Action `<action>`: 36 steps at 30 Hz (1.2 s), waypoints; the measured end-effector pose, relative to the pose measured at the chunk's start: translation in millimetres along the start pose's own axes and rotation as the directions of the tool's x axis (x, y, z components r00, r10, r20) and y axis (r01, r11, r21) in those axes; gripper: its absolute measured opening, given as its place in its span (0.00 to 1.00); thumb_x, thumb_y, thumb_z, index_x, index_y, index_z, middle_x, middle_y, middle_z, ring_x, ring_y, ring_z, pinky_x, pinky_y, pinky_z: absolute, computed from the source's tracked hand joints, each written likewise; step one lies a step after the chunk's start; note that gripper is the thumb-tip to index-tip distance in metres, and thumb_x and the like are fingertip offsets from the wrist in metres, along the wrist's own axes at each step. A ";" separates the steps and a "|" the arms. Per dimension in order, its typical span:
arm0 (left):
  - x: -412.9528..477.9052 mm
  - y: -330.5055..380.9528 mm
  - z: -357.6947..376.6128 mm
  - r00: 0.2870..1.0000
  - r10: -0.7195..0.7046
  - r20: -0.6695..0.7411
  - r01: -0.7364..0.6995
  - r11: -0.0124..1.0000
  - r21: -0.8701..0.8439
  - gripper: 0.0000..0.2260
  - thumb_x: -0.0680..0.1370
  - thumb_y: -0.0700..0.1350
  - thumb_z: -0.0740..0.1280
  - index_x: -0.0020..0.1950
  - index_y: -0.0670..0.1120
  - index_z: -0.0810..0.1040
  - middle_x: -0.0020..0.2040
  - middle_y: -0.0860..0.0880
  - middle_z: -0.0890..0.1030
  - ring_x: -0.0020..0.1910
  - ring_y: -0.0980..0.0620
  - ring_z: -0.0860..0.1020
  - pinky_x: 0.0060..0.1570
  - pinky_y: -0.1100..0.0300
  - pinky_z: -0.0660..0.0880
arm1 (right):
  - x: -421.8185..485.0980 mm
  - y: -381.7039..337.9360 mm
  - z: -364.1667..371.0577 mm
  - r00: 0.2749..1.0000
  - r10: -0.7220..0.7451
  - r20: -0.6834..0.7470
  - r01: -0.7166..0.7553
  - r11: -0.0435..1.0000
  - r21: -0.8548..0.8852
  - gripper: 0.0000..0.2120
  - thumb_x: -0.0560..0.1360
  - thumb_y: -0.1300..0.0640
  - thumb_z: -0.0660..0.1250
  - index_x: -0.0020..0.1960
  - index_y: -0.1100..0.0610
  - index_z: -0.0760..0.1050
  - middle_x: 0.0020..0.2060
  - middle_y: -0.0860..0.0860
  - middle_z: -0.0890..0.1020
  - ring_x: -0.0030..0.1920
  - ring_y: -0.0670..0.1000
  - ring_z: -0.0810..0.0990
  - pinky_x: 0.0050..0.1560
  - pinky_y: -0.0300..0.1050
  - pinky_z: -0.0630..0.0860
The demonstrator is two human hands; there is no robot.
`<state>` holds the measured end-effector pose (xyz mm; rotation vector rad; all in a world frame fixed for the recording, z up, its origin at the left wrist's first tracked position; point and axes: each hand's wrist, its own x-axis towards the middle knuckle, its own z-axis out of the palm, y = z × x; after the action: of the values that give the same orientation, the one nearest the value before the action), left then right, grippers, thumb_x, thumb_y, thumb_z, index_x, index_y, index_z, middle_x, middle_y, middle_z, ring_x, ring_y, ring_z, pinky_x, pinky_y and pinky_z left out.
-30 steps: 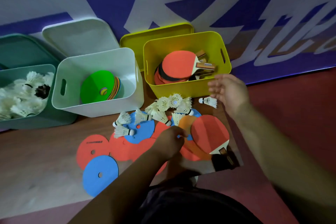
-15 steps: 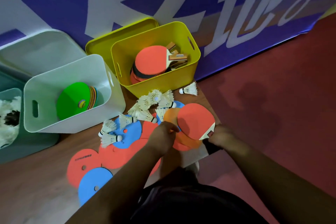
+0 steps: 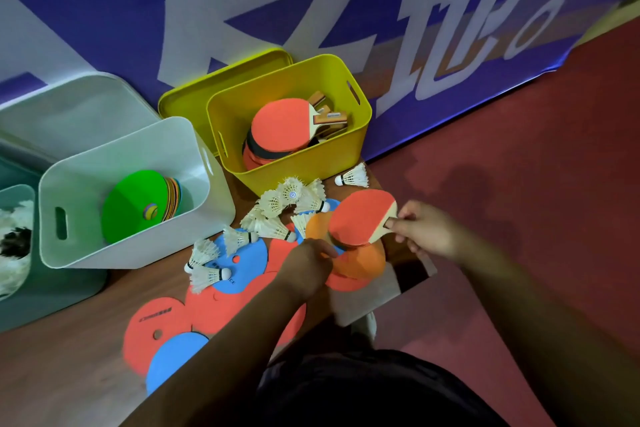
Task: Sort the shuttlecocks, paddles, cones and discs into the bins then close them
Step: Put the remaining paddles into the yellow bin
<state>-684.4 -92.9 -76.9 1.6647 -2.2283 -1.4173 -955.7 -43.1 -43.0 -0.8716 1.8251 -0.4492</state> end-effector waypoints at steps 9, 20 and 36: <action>-17.5 12.8 -20.3 0.987 0.160 0.015 -0.157 0.979 -0.129 0.07 0.73 0.33 0.77 0.47 0.43 0.88 0.44 0.56 0.84 0.44 0.62 0.83 0.48 0.65 0.77 | -42.9 -108.1 -41.4 0.954 -0.264 -0.145 0.274 0.960 0.057 0.07 0.77 0.53 0.71 0.47 0.58 0.80 0.37 0.56 0.87 0.28 0.53 0.76 0.36 0.47 0.73; -83.5 6.1 -102.0 0.974 0.123 -0.190 -0.201 0.857 -0.475 0.01 0.80 0.40 0.74 0.49 0.43 0.86 0.43 0.46 0.84 0.43 0.54 0.80 0.47 0.59 0.76 | -28.8 -182.7 5.4 0.829 -0.368 -0.422 0.553 0.652 0.518 0.13 0.81 0.49 0.69 0.50 0.60 0.80 0.40 0.66 0.85 0.31 0.57 0.82 0.39 0.48 0.78; -156.8 -42.6 -173.3 0.823 -0.183 -0.538 -0.217 0.774 -0.594 0.05 0.82 0.44 0.71 0.51 0.44 0.85 0.43 0.37 0.82 0.42 0.49 0.78 0.49 0.50 0.76 | 86.3 -245.6 66.0 0.948 -0.115 -0.296 0.296 0.658 0.693 0.15 0.83 0.59 0.62 0.66 0.65 0.77 0.54 0.57 0.85 0.48 0.50 0.88 0.56 0.47 0.85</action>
<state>-498.4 -83.4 70.6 1.5183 -1.2306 -1.2282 -826.6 -265.3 35.0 -0.4579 1.5189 -1.3779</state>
